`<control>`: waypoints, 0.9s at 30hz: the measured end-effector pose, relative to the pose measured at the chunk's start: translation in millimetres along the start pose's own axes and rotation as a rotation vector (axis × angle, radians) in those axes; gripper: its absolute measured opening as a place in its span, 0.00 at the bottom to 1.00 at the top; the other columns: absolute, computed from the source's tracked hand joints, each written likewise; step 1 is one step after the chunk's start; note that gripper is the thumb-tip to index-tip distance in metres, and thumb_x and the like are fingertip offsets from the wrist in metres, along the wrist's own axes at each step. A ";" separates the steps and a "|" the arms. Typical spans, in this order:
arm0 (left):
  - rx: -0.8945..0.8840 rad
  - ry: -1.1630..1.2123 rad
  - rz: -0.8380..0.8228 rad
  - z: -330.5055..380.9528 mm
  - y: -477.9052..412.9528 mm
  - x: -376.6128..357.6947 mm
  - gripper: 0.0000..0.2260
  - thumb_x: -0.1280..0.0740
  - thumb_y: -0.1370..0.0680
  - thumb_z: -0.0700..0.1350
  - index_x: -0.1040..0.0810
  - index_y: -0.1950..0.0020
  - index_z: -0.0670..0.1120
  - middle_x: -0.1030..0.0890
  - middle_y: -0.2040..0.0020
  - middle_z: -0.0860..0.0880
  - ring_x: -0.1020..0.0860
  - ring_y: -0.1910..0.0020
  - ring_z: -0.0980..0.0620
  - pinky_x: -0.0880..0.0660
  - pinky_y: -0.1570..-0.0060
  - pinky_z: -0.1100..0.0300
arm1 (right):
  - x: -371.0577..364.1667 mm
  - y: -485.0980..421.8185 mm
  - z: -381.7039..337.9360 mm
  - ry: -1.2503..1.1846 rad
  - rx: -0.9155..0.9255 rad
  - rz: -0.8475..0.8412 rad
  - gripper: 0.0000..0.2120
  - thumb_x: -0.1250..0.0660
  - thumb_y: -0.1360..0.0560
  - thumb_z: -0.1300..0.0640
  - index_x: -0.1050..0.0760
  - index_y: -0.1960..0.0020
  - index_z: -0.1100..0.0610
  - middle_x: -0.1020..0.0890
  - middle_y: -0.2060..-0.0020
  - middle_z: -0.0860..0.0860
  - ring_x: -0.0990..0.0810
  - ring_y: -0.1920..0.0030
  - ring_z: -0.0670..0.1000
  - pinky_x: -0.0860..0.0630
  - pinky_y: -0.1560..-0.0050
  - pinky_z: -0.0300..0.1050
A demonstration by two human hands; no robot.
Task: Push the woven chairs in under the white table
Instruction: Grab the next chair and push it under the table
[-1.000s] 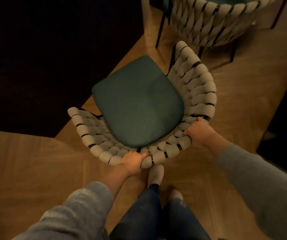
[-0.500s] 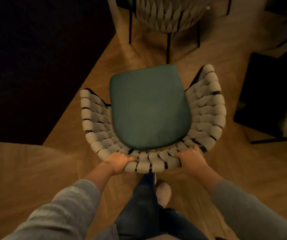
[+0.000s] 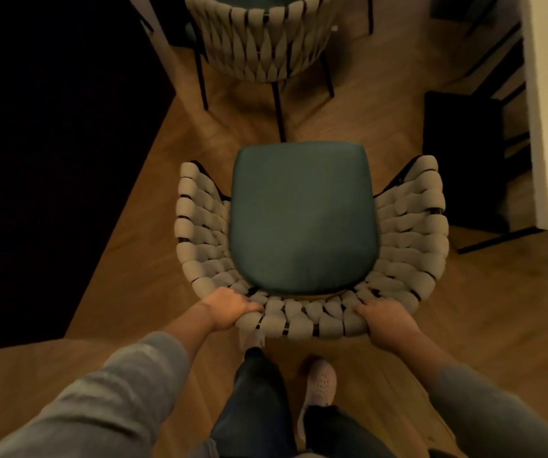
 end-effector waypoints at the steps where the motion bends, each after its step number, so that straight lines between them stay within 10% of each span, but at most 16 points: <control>1: -0.009 -0.017 0.004 -12.8 -5.3 9.7 0.23 0.41 0.19 0.42 0.37 0.25 0.56 0.25 0.33 0.48 0.24 0.39 0.45 0.25 0.45 0.50 | 5.2 -7.5 -0.1 -0.024 -0.020 -0.005 0.20 0.37 0.24 0.56 0.30 0.33 0.46 0.23 0.40 0.49 0.22 0.45 0.50 0.26 0.44 0.44; 19: -0.241 -0.391 -0.048 -171.8 -141.1 172.5 0.29 0.39 0.20 0.41 0.45 0.22 0.54 0.29 0.31 0.43 0.27 0.35 0.42 0.26 0.40 0.47 | 79.9 -107.3 30.5 -0.240 -0.380 -0.013 0.19 0.38 0.24 0.55 0.30 0.34 0.43 0.22 0.47 0.47 0.22 0.50 0.49 0.26 0.47 0.43; 27: -0.234 -0.572 -0.055 -207.1 -192.9 249.3 0.27 0.38 0.20 0.45 0.43 0.22 0.54 0.35 0.25 0.43 0.36 0.27 0.42 0.43 0.27 0.44 | 118.6 -146.3 55.7 -0.370 -0.495 -0.062 0.22 0.38 0.26 0.49 0.31 0.33 0.44 0.23 0.44 0.49 0.23 0.46 0.51 0.28 0.47 0.44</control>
Point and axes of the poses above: each hand's wrist, its own y-axis away from the middle knuckle, its own x-axis out of the back of the hand, z = x × y, the point moved 3 cm from there along -y, towards the middle knuckle
